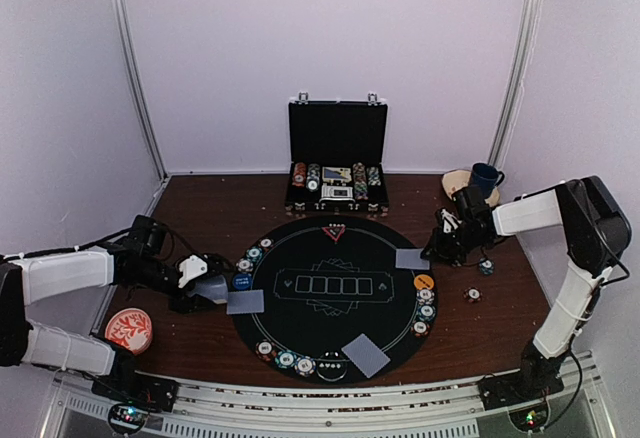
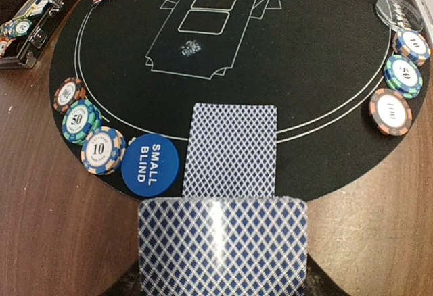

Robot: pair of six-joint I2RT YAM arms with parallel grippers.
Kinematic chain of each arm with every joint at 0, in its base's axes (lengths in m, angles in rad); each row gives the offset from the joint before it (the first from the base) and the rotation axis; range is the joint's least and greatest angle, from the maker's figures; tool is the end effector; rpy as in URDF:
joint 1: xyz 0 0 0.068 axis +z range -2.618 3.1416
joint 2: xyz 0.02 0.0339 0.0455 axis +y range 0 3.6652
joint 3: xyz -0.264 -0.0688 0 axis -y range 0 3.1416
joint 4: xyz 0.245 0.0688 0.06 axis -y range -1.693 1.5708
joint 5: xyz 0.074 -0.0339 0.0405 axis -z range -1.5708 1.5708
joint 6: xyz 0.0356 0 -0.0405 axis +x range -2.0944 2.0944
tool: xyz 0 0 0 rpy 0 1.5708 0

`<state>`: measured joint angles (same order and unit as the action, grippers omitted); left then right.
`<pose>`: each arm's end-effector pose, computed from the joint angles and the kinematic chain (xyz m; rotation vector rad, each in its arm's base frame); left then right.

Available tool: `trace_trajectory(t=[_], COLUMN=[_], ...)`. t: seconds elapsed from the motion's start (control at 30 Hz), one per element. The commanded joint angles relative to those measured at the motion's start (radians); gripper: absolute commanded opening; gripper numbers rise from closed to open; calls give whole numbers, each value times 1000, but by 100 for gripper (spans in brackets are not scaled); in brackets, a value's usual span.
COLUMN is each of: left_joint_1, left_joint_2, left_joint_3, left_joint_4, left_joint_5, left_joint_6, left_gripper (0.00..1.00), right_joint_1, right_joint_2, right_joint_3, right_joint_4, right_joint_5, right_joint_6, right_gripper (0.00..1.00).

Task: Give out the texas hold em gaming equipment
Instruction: Distribute the poker card in the big blind area, then pick up the poker card from the face-down deck piles.

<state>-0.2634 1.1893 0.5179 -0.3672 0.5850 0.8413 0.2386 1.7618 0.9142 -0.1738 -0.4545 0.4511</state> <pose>0.1913 -0.0720 0.1637 1.4432 1.9619 -0.5121 0.3195 0.0938 0.1383 0.1096 2.6599 0.8312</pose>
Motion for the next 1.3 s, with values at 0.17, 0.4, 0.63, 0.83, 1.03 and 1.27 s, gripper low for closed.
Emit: trace_trajectory(t=[0.17,0.4,0.63,0.83,1.03,1.27], left_joint_1=[4,3,4,3,3,4], left_joint_2=[-5,2,-6,-23,-40,-67], left_joint_3=[-2,0,-1,-3,-1,1], left_joint_4=[22,24,26,24,12,-11], left_joint_5=[24,24,21,20,26,38], left_joint_6=[13,13,10,7,11,20], left_gripper=[10,10,10,10,10,10], right_joint_1=[-9,3,225,490,701,813], right_joint_2=[-18,-179,-335,-261,-46,294], right_joint_3=[31,3,3,32,144,374], right_joint_4=[-50,-33,68,292,497,672], right_joint_5=[103,183,210,207,214,157], right_joint_6=[-28,1,108,244,334,432], right_gripper=[40,62,74,75,76,77])
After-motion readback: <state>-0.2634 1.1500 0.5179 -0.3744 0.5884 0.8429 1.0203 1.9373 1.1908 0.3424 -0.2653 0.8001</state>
